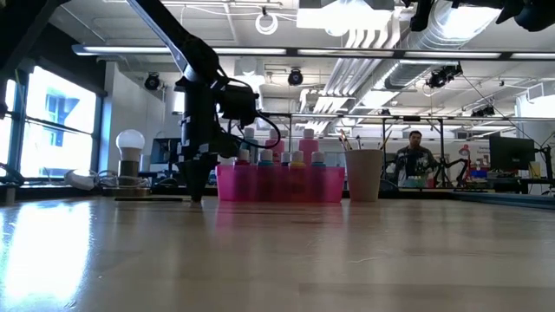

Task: Pick & Place Paint Supplies
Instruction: Put the silver paintbrush into the white cup

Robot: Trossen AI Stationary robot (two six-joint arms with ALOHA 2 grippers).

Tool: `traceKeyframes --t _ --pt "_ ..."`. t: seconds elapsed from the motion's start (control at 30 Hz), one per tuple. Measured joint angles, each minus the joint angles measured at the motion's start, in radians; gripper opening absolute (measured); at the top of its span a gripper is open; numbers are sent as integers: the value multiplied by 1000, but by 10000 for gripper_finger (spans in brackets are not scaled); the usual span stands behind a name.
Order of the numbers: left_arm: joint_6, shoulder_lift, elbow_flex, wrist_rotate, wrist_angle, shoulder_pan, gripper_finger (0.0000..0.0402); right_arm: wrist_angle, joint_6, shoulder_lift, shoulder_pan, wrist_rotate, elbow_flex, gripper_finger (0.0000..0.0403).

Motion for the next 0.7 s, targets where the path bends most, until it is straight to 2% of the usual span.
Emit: traceKeyframes --t 0.13,0.3,0.7 --pt "5 -1 0 -17 -3 -1 1 0 0 0 0 0 0 73" --pt "81 -31 -7 -8 -20 -1 0 0 6 0 0 0 0 73" --pt "201 -185 -6 0 -2 -2 0 0 7 0 0 0 0 73"
